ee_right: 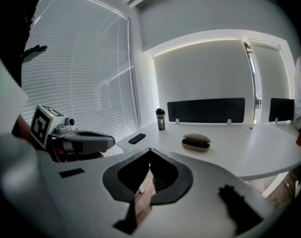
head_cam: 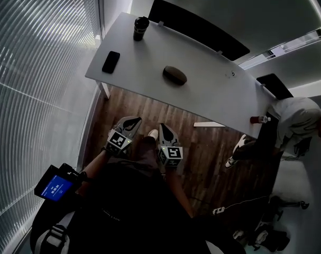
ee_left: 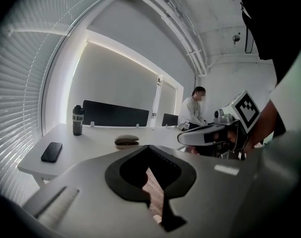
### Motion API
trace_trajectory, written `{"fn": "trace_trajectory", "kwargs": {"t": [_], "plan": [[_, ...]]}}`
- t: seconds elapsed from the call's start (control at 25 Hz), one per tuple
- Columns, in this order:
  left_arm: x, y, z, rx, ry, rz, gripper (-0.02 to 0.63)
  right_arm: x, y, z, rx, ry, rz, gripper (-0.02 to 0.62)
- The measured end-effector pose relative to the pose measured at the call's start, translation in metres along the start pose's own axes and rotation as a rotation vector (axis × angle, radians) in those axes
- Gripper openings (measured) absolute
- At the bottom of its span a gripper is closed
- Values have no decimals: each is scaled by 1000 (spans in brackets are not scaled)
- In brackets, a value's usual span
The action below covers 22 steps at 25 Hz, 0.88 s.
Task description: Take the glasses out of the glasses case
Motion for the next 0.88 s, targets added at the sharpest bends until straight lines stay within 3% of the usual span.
{"fn": "trace_trajectory", "kwargs": {"t": [0.12,0.36,0.6,0.88], "plan": [[-31,12,-4,-13,20,-13,8,-20,-28,-10,-18,-11,-14,5],[-50,17,-17,-7,30,-24,8,-22,-31,-35,-11,-48,-52,5],[-124,16,-29,-8,66,-24,8,-37,-114,-48,-34,-23,-35,5],[-190,13,-46,-41,97,-52,8,-49,-181,-74,-53,-16,-68,5]]}}
Point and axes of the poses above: the fingertips, and each gripper's own axes: x backward along the fingers, y to its left, z out of its underside, the point moved 2 cm from there along x, backward along the fingers, and after that the axes turned 11 degrees about -x, right-handed, at the moved point
